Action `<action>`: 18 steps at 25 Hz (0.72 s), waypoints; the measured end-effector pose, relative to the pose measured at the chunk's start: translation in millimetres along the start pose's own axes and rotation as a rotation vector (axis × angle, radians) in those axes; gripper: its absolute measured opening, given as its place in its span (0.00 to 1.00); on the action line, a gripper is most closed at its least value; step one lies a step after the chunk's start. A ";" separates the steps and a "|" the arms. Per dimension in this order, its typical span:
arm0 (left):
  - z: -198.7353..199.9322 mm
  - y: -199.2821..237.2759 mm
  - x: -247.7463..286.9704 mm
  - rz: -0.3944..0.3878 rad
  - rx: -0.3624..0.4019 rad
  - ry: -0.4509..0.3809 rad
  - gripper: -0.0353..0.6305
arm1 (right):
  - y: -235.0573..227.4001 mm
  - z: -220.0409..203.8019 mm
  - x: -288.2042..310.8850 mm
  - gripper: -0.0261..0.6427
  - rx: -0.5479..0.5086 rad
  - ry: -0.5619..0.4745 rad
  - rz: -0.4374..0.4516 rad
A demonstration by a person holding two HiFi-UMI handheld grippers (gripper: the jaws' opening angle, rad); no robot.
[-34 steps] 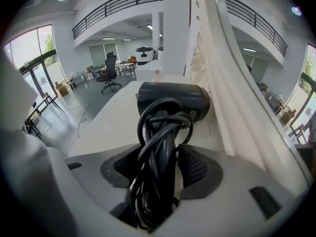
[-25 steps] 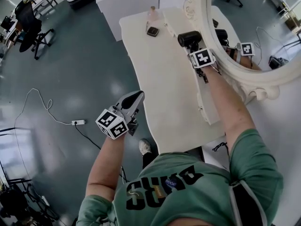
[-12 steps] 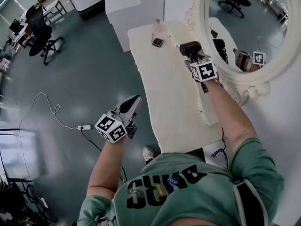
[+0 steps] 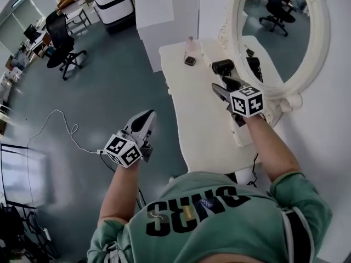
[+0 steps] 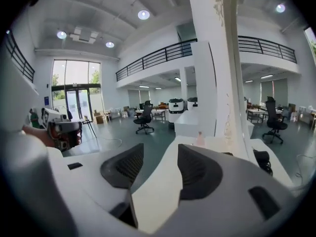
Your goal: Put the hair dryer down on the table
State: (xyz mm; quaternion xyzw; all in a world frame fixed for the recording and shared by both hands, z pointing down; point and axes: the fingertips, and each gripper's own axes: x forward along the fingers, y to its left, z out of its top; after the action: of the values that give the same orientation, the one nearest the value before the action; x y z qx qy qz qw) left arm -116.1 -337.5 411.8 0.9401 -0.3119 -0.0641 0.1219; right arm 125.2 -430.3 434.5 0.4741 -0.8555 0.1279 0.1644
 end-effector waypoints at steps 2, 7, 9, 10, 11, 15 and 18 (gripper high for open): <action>9.0 -9.1 -10.1 0.010 0.010 -0.009 0.05 | 24.4 10.7 -18.1 0.33 0.002 -0.052 0.061; 25.8 -28.4 -33.4 0.029 0.037 -0.037 0.05 | 77.3 27.4 -57.5 0.24 0.011 -0.173 0.199; 29.5 -35.1 -41.0 0.041 0.039 -0.046 0.05 | 92.3 27.7 -70.4 0.19 0.017 -0.206 0.241; 31.1 -38.5 -44.6 0.047 0.044 -0.048 0.05 | 99.0 27.2 -76.4 0.17 0.017 -0.218 0.258; 32.3 -41.9 -48.3 0.053 0.050 -0.051 0.05 | 105.4 26.1 -82.0 0.15 0.016 -0.226 0.270; 33.4 -51.3 -61.1 0.078 0.051 -0.062 0.05 | 123.6 19.8 -96.6 0.05 0.014 -0.257 0.296; 31.1 -56.2 -68.1 0.104 0.047 -0.067 0.05 | 128.0 14.0 -104.0 0.03 0.014 -0.276 0.297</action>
State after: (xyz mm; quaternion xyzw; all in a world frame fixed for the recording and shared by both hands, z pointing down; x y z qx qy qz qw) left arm -144.4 -258.8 369.8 0.9226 -0.3654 -0.0817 0.0926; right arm 65.4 -289.3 371.9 0.3568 -0.9296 0.0904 0.0214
